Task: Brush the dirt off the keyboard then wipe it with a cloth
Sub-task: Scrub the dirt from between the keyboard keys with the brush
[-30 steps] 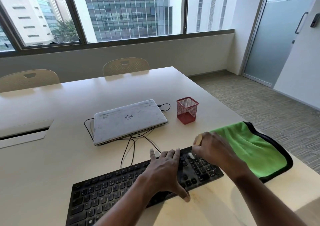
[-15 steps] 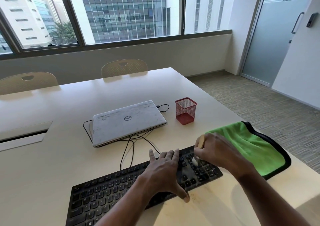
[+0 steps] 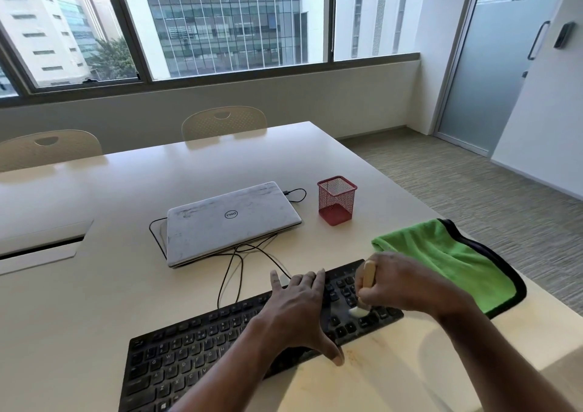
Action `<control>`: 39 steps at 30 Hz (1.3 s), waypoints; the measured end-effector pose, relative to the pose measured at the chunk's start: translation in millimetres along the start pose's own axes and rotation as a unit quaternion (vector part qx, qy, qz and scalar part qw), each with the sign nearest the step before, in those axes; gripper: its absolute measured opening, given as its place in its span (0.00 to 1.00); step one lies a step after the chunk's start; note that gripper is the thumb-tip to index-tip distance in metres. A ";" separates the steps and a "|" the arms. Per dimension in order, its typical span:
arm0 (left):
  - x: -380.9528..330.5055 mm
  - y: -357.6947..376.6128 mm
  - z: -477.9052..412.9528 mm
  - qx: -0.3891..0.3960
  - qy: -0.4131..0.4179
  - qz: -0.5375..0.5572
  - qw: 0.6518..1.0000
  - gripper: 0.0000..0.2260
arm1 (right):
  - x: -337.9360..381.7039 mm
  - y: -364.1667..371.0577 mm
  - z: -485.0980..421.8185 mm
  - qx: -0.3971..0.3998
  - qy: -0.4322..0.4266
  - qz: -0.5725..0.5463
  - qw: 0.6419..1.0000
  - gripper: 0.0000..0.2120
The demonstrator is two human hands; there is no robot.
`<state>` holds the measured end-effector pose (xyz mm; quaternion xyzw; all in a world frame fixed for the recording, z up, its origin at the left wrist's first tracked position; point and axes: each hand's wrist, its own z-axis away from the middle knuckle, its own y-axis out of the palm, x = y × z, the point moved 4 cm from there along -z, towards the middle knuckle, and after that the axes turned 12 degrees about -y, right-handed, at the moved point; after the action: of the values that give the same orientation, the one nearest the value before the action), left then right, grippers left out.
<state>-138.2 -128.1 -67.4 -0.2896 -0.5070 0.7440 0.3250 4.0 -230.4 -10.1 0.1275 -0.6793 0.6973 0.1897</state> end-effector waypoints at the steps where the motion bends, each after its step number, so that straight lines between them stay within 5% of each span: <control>1: 0.0 -0.1 0.4 0.000 0.000 0.000 1.000 0.66 | -2.2 -3.0 0.5 -0.011 0.008 0.021 1.000 0.04; 9: -1.5 -0.3 -1.3 0.008 -0.006 -0.009 1.000 0.65 | -12.1 -3.6 3.1 0.009 0.024 -0.006 1.000 0.04; 18: -11.6 -2.1 -11.6 -0.011 0.016 -0.016 1.000 0.64 | -16.3 -21.3 -4.3 -0.244 0.116 -0.022 0.963 0.04; 26: -19.2 -0.1 -23.5 -0.020 0.013 -0.003 1.000 0.63 | -8.1 -8.7 -14.6 -0.181 0.089 -0.066 0.977 0.05; 34: -17.1 2.7 -24.1 -0.027 0.013 0.004 1.000 0.64 | -10.1 -10.8 -19.5 -0.205 0.115 -0.021 0.972 0.07; 39: -18.3 2.1 -23.5 -0.024 0.013 -0.002 1.000 0.64 | -11.2 -8.5 -21.5 -0.145 0.115 0.019 0.983 0.06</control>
<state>-109.4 -129.5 -74.9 -0.3057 -0.5208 0.7275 0.3256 19.4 -209.9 -8.3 0.0042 -0.7490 0.6051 0.2697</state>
